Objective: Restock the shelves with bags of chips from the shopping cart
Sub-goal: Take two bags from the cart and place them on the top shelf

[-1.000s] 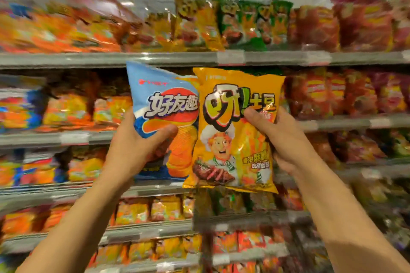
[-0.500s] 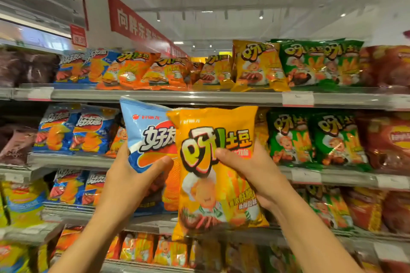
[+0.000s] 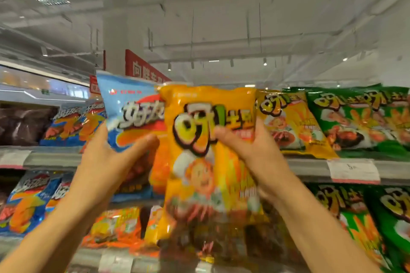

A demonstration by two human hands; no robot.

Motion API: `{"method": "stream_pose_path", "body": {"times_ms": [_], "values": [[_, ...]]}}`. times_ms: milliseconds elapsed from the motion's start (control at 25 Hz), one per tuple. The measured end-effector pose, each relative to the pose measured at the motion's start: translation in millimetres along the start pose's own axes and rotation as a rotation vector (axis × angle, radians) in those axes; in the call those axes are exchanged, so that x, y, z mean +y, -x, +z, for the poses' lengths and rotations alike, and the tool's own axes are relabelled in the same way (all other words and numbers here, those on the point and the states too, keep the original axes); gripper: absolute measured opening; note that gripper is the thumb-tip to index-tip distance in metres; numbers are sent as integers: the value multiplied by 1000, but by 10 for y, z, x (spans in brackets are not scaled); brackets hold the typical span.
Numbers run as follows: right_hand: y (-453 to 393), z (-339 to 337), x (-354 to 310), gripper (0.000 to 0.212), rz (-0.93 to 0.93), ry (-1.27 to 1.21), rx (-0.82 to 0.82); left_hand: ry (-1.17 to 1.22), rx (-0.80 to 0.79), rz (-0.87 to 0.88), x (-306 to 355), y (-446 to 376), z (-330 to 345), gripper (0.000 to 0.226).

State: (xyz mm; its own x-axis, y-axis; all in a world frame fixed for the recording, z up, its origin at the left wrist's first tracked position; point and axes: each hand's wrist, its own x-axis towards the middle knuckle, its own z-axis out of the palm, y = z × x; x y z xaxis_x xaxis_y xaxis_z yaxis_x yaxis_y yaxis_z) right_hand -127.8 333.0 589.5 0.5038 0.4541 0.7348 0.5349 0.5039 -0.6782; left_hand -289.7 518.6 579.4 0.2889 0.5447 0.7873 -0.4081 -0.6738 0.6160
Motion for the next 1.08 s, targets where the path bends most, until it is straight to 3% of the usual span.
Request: {"method": "stream_pose_path", "body": {"times_ms": [200,360,560,680,840,920,960,1000,1080], "values": [[-1404,-258,35,68,-42,21,260,-57,100,53,-146,-977,-176,19],[-1883,-329,274,73,53,140,381,-4,105,-1,-360,-1291,-382,20],[-1890,-272,617,62,227,179,254,94,-20,-127,-475,-1351,-178,20],[-1822,-317,676,43,350,208,212,139,-88,-161,-538,-1370,-65,22],[-1770,-328,619,55,502,266,121,177,-159,-208,-627,-1396,-4,24],[-1752,-300,677,81,458,431,174,203,-170,-234,-639,-1406,8,22],[-1731,-275,697,95,397,630,226,219,-176,-247,-643,-1412,11,22],[-1707,-242,707,101,316,842,265,232,-182,-255,-650,-1416,13,23],[-1636,-141,691,95,101,1133,245,249,-212,-263,-665,-1424,14,25]]}}
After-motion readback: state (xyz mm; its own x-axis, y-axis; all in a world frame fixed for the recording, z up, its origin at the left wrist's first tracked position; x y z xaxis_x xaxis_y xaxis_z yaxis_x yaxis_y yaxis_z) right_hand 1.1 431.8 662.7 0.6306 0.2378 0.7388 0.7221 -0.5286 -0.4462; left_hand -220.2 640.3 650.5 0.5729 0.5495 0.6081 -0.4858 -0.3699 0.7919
